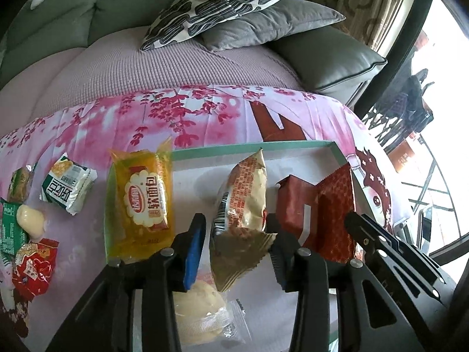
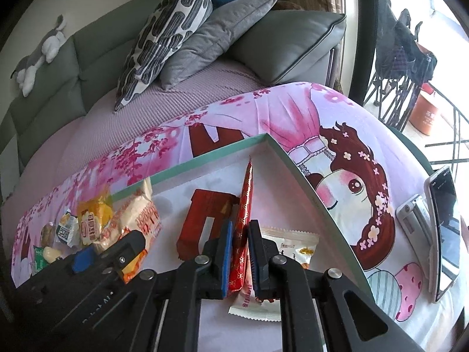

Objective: Organize snacks
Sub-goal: 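Open both tools to release the bread bag and red packet in the tray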

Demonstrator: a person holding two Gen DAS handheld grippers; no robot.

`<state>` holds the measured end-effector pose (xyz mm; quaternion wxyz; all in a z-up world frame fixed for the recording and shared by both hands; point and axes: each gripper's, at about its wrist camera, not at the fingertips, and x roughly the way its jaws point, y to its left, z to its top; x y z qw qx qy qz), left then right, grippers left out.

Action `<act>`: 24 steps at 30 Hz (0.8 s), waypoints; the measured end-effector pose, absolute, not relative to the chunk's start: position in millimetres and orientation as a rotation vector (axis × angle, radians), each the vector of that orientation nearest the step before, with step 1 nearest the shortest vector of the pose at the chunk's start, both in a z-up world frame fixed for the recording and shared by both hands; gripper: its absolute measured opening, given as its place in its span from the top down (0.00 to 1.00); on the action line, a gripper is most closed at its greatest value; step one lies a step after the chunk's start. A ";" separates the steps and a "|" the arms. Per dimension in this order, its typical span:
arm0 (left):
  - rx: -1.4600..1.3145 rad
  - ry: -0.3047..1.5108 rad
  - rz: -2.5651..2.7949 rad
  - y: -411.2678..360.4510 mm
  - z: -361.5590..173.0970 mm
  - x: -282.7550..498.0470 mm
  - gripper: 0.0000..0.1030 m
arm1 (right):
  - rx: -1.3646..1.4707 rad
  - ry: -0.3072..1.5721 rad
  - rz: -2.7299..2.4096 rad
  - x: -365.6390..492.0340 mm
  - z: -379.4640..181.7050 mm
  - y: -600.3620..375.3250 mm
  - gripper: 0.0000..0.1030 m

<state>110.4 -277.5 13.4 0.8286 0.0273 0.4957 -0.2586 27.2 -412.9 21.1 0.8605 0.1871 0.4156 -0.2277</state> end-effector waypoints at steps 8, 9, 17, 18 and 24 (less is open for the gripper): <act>0.036 1.048 -0.508 -265.2 31.9 111.0 0.46 | 0.386 0.868 -0.476 26.2 25.4 -410.5 0.54; 0.031 1.053 -0.497 -262.5 34.4 111.5 0.46 | 0.386 0.864 -0.475 25.9 26.8 -410.3 0.52; -0.039 1.070 -0.414 -237.2 49.7 114.6 0.46 | 0.390 0.850 -0.469 23.2 35.8 -410.3 0.48; -0.044 1.065 -0.405 -233.9 52.2 114.4 0.46 | 0.390 0.848 -0.469 23.0 36.8 -410.4 0.48; -0.065 1.060 -0.356 -217.4 55.3 116.4 0.45 | 0.389 0.832 -0.449 21.7 43.5 -408.7 0.48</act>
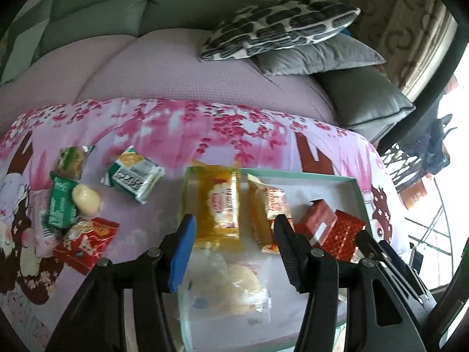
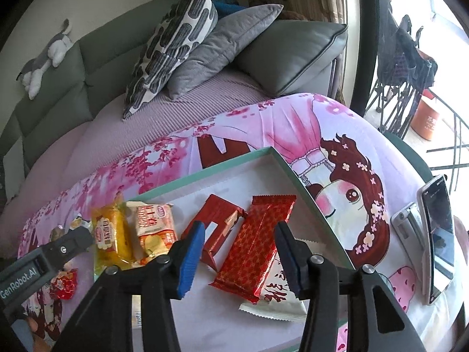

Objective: Organize snacks
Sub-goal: 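Open both tools to release the bread bag and red packet in the tray, then move both tools back over the remaining snacks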

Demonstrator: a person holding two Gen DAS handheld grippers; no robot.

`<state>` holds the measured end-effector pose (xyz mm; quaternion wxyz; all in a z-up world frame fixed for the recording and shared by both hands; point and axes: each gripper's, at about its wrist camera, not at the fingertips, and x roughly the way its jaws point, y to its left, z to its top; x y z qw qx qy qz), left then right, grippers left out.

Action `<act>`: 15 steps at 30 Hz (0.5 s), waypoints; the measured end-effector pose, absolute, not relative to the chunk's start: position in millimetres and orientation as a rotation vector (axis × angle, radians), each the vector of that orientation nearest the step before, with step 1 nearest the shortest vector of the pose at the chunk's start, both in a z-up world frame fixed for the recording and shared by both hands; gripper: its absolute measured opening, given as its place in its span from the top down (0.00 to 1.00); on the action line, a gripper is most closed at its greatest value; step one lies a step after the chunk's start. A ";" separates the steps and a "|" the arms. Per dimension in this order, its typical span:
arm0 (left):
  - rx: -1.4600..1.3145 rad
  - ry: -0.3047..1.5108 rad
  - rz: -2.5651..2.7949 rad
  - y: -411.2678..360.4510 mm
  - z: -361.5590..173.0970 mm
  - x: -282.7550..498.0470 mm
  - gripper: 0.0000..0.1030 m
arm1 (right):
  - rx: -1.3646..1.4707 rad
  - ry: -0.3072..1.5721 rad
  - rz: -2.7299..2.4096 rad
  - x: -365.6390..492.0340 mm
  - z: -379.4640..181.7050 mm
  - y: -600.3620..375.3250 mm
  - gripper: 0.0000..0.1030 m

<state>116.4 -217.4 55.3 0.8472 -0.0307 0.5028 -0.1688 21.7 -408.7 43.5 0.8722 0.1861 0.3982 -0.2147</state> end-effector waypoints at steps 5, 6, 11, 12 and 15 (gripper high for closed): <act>-0.065 1.080 -0.294 -203.6 46.8 124.0 0.45 | 0.394 0.842 -0.430 22.9 42.3 -405.8 0.48; -0.067 1.086 -0.281 -200.3 44.8 125.1 0.45 | 0.394 0.845 -0.423 23.6 41.7 -405.2 0.48; -0.062 1.105 -0.229 -187.1 35.1 129.2 0.44 | 0.383 0.875 -0.399 28.8 35.9 -400.6 0.47; -0.067 1.116 -0.217 -183.9 32.1 130.0 0.41 | 0.378 0.882 -0.397 29.6 34.3 -399.5 0.46; -0.089 1.133 -0.183 -174.0 25.2 130.9 0.26 | 0.368 0.898 -0.399 31.3 31.7 -397.5 0.38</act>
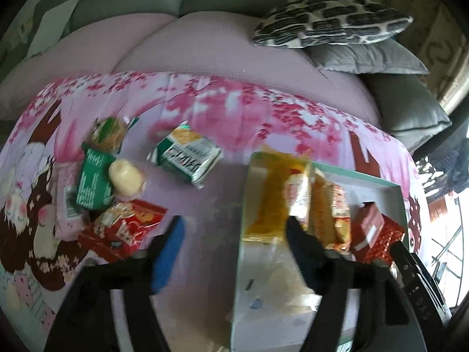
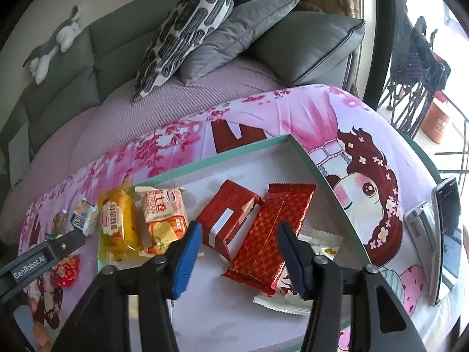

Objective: Organize snacks
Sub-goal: 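Move both tools back over the remaining snacks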

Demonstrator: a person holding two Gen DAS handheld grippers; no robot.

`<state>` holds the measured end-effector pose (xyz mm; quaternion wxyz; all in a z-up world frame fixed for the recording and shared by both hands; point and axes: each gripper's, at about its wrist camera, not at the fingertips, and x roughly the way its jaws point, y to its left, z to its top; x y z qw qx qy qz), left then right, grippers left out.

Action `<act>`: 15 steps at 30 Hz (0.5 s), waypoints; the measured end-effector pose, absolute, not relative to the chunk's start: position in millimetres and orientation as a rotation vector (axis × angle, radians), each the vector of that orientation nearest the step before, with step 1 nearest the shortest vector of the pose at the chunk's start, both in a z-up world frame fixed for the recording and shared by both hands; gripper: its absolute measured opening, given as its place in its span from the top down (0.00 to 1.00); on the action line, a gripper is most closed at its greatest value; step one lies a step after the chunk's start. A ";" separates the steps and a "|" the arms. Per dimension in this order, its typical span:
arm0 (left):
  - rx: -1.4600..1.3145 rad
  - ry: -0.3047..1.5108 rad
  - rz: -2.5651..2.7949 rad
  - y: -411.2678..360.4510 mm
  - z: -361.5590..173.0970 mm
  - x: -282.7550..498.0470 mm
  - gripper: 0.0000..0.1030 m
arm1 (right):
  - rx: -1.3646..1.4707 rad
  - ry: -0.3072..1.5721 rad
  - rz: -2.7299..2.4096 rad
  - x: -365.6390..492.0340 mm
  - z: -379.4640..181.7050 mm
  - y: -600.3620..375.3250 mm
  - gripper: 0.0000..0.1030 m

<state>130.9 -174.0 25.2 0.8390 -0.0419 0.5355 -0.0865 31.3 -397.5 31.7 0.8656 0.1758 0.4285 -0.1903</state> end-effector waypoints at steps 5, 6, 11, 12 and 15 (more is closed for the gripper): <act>-0.101 1.142 -0.137 -160.3 18.0 128.0 0.23 | 0.366 0.901 -0.394 32.3 31.4 -397.3 0.23; -0.108 1.146 -0.133 -157.8 16.7 127.7 0.21 | 0.364 0.902 -0.395 32.5 31.0 -397.2 0.20; -0.110 1.164 -0.082 -145.4 6.1 122.8 0.19 | 0.358 0.905 -0.394 33.0 29.7 -397.5 0.06; -0.112 1.165 -0.073 -143.0 4.9 122.3 0.17 | 0.360 0.904 -0.393 32.9 29.6 -398.0 0.05; -0.143 1.168 -0.056 -135.7 2.8 120.7 0.10 | 0.369 0.899 -0.389 32.7 29.9 -398.9 0.02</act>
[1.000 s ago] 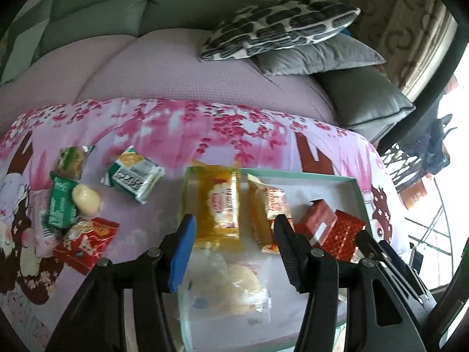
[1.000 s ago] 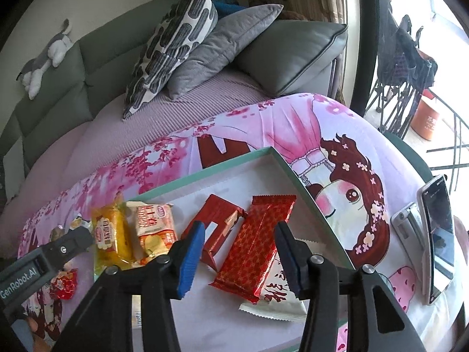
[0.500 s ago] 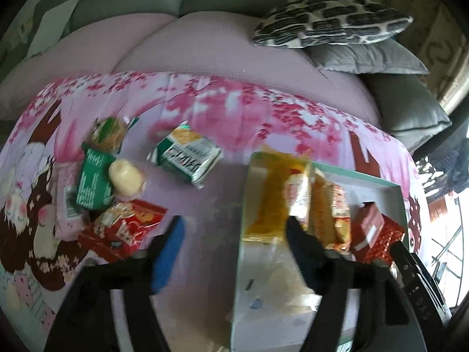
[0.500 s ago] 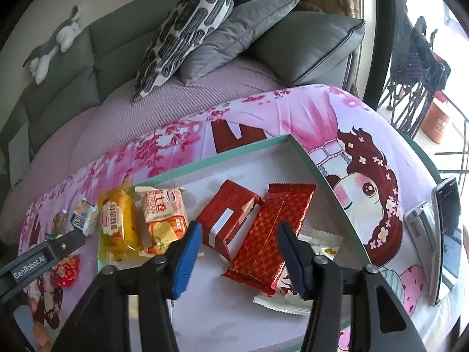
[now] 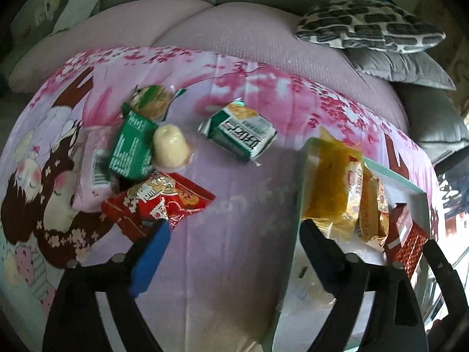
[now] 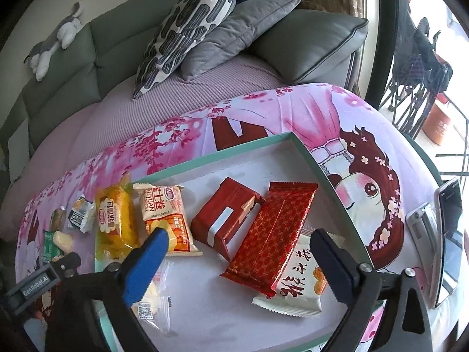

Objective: Organize snacks
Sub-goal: 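Move both tools back over the remaining snacks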

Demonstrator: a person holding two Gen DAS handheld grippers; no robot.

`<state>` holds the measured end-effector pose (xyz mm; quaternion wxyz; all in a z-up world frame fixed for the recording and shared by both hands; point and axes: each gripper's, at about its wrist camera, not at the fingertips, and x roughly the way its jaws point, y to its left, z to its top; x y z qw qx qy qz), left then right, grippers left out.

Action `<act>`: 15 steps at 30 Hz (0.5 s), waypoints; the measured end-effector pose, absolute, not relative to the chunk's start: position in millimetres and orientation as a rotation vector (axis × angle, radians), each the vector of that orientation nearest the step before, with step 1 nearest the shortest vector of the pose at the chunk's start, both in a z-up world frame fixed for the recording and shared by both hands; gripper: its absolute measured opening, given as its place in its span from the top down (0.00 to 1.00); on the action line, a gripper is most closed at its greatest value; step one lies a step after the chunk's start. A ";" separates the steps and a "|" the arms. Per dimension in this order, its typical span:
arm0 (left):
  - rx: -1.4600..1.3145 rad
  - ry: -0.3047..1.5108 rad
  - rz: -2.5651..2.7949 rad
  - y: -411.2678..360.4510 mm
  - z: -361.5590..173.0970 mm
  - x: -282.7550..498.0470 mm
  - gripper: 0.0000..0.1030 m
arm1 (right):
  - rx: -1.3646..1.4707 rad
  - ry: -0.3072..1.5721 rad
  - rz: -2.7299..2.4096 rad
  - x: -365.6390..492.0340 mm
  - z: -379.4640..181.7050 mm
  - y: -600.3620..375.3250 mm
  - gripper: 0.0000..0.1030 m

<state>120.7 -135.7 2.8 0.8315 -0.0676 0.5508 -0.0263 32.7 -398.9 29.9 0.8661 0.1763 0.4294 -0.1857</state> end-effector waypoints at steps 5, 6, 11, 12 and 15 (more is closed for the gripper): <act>-0.180 1.157 -0.031 -126.0 4.6 116.0 0.09 | 0.365 0.898 -0.381 32.5 29.9 -398.2 0.00; -0.184 1.153 -0.025 -124.0 5.6 114.9 0.09 | 0.365 0.896 -0.377 32.5 30.1 -397.9 0.00; -0.207 1.115 0.007 -109.2 13.2 109.8 0.01 | 0.369 0.882 -0.355 32.3 32.8 -394.3 0.00; -0.212 1.107 0.012 -105.7 15.0 109.2 0.01 | 0.365 0.877 -0.350 32.3 33.8 -392.7 0.00; -0.222 1.073 0.035 -93.3 21.5 107.7 0.01 | 0.360 0.862 -0.335 32.9 36.4 -386.8 0.00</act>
